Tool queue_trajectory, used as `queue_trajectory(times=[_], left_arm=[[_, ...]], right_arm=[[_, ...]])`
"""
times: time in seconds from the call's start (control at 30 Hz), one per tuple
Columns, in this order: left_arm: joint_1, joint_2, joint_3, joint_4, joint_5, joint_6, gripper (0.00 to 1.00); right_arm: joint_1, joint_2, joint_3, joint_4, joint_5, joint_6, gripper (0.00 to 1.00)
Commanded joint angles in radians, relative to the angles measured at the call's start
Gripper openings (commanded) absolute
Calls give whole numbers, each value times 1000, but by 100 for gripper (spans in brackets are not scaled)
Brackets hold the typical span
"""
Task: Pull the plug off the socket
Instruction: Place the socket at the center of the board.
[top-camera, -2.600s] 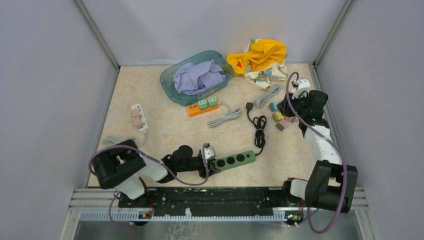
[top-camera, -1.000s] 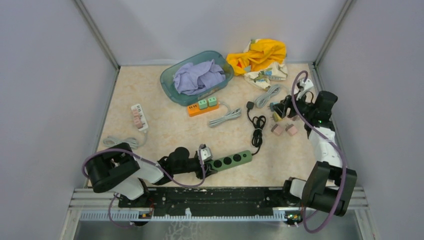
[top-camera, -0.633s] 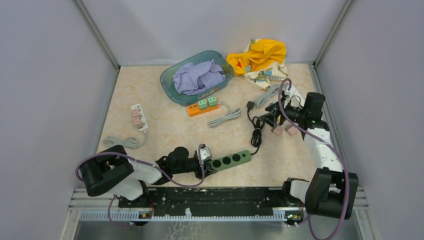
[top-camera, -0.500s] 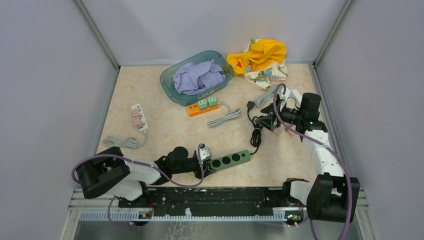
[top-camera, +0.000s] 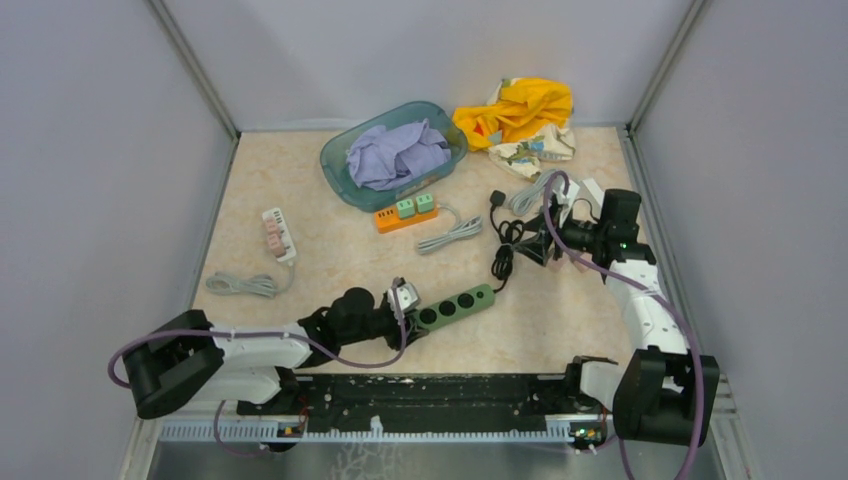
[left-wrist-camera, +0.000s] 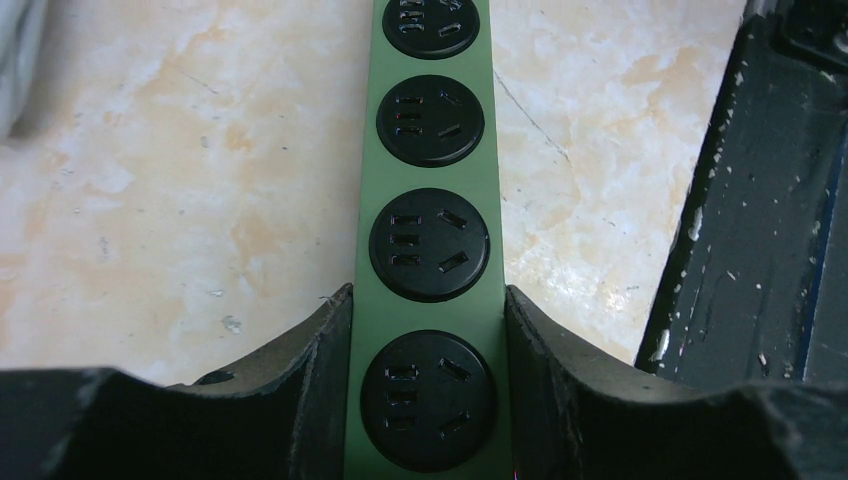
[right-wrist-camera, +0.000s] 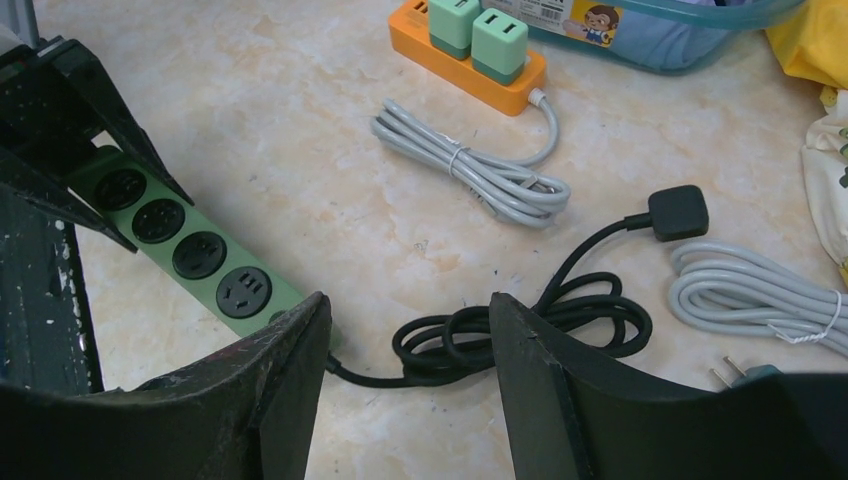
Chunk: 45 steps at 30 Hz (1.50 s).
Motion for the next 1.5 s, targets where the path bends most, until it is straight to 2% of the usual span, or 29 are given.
queue_trajectory(times=[0.0, 0.5, 0.87, 1.1, 1.47], left_arm=[[12, -77, 59, -46, -79, -36, 1], [64, -266, 108, -245, -146, -107, 1], [218, -322, 223, -461, -189, -111, 1], [232, -363, 212, -467, -227, -100, 1], [248, -325, 187, -472, -243, -99, 1]], right_arm=[[8, -35, 51, -2, -23, -40, 59], [9, -35, 56, -16, -21, -51, 59], [9, -39, 57, -20, -13, -58, 59], [9, -38, 57, -22, -15, -60, 59], [9, -39, 57, -22, -15, -60, 59]])
